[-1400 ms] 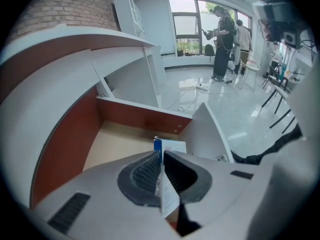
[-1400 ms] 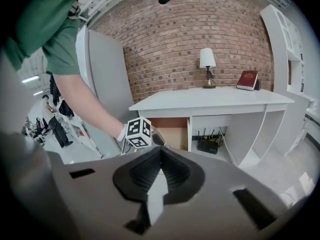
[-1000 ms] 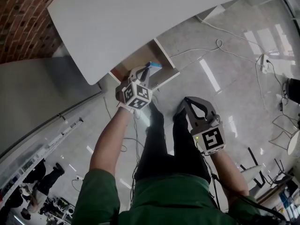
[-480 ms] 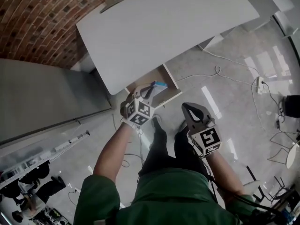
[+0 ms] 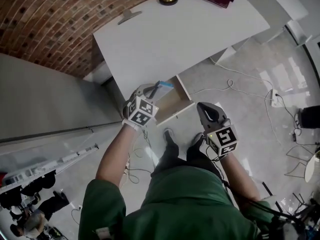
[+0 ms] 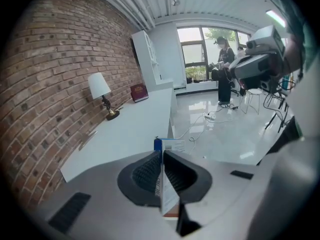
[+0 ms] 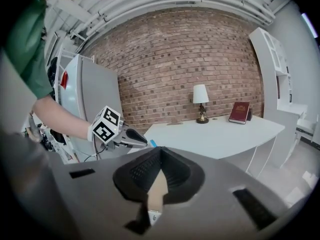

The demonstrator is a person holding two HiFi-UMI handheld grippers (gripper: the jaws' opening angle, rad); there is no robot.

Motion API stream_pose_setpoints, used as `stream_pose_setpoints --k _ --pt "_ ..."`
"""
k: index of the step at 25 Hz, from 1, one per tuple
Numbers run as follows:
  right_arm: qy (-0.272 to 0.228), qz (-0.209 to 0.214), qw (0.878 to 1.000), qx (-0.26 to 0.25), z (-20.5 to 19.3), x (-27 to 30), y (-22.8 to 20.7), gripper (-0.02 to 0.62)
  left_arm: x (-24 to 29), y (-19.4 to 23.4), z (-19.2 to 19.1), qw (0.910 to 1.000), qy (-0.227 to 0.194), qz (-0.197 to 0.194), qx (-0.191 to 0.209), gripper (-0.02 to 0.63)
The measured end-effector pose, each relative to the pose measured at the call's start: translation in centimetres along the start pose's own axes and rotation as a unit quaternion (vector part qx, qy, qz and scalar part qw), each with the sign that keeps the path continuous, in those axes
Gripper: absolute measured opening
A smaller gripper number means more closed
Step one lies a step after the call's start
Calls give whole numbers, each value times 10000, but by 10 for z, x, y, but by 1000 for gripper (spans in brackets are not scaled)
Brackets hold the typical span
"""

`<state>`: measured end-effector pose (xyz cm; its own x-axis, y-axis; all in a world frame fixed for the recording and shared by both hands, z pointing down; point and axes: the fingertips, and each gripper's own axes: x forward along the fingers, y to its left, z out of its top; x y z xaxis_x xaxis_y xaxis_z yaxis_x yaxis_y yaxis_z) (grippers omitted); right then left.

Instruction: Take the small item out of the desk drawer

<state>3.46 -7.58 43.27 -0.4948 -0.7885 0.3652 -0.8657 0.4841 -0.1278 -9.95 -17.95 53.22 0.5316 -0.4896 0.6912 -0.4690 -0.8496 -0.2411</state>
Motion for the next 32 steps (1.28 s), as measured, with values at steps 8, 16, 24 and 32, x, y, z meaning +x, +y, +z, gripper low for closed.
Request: stream_pose_setpoints --k 8,16,24,32 --pt "-208 -81 9997 -56 34 -2 -2 3 -28 20 35 9997 -226 -41 94 25" --pt "-316 -99 9993 -160 64 -1 -2 3 -48 57 55 9993 -300 29 222 25" --pt "-312 -172 9991 -214 76 7 1 3 -43 75 54 9988 -187 -202 405 25" --pt "-225 -339 9991 -120 73 18 0 3 -19 85 29 9963 228 -668 495 23"
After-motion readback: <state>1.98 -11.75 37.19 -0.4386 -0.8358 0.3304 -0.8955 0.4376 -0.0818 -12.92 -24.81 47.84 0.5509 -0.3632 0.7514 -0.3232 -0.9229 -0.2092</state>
